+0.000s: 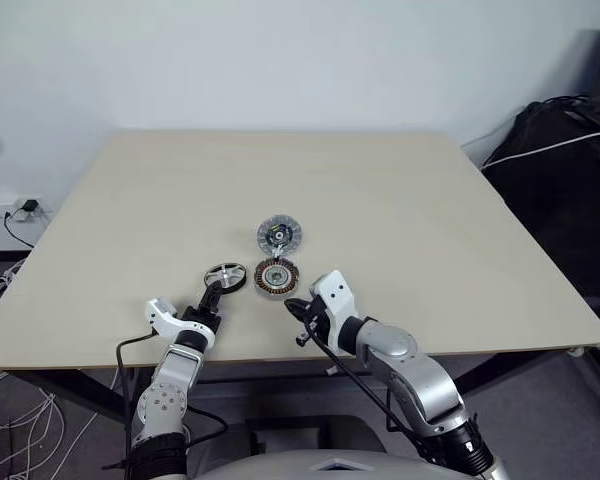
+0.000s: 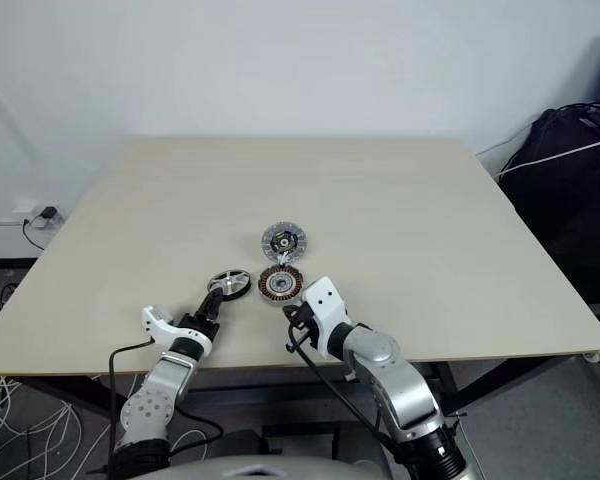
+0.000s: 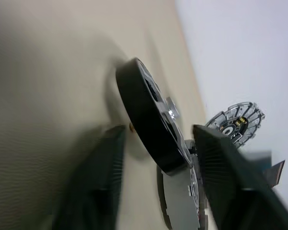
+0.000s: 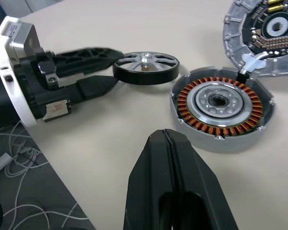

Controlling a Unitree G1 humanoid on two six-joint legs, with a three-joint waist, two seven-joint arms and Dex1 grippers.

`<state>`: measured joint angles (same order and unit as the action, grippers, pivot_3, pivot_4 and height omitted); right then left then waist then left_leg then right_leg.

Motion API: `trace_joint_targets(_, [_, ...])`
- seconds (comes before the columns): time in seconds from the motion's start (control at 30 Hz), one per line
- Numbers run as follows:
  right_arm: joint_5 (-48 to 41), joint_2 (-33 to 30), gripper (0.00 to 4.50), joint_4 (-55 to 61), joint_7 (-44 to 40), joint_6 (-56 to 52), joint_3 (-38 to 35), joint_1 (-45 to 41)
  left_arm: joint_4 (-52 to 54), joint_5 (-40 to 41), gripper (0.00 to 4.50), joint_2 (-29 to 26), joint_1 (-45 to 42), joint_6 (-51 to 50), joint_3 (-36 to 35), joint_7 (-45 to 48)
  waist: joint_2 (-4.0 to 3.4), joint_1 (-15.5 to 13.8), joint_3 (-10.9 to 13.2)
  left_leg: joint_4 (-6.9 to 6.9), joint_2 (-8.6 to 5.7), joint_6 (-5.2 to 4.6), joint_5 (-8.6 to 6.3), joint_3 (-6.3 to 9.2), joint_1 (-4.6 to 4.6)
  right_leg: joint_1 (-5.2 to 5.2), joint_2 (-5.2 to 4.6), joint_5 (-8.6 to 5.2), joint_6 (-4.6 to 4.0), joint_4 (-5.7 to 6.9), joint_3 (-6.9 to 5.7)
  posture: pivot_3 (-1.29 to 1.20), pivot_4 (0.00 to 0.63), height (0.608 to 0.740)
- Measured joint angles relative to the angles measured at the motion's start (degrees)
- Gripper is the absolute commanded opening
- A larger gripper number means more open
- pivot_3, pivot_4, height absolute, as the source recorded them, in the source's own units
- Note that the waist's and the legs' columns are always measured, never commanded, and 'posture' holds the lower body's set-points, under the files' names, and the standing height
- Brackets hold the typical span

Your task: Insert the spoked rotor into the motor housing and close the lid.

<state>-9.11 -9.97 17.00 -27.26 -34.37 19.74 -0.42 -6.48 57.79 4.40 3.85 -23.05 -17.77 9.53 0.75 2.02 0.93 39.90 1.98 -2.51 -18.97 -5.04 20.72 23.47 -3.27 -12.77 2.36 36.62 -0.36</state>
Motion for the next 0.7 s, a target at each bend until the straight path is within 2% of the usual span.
trace_joint_targets(0.07, [-0.26, -0.02, 0.00, 0.01, 0.17, -0.01, 0.01, 0.00, 0.00, 0.43, 0.91, 0.00, -0.01, 0.00, 0.03, -0.28, 0.02, 0.02, 0.00, 0.00, -0.01, -0.01, -0.01, 0.00, 0.01, 0.00, 0.00, 0.00, 0.00, -0.03, 0.00, 0.00, 0.000, 0.740])
trace_joint_targets(0.13, [-0.28, -0.07, 0.00, 0.01, 0.35, -0.02, 0.02, 0.00, 0.23, 1.12, 0.38, 0.00, -0.17, 0.04, 0.24, -0.32, 0.03, 0.01, -0.01, 0.00, 0.00, -0.01, -0.01, 0.00, -0.02, -0.03, 0.00, 0.00, 0.00, -0.03, 0.00, 0.00, 0.000, 0.740])
trace_joint_targets(0.5, [-0.52, -0.12, 0.00, 0.02, 1.08, -0.03, 0.05, -0.01, 0.60, 1.89, 0.37, 0.00, -0.09, -0.18, 0.35, -0.95, 0.05, 0.03, -0.01, 0.00, 0.00, 0.00, 0.00, 0.00, 0.00, -0.02, 0.00, 0.00, 0.00, -0.03, -0.01, 0.00, 0.000, 0.740])
trace_joint_targets(0.7, [-0.52, -0.19, 0.00, 0.06, 1.42, -0.08, 0.07, 0.05, 7.93, 5.60, 0.37, -0.16, 4.14, -0.48, 0.66, 1.60, 0.07, 0.11, 0.00, 0.00, 0.03, 0.01, -0.01, -0.01, 0.05, 0.04, 0.00, 0.00, -0.01, -0.03, 0.00, 0.00, 0.000, 0.740])
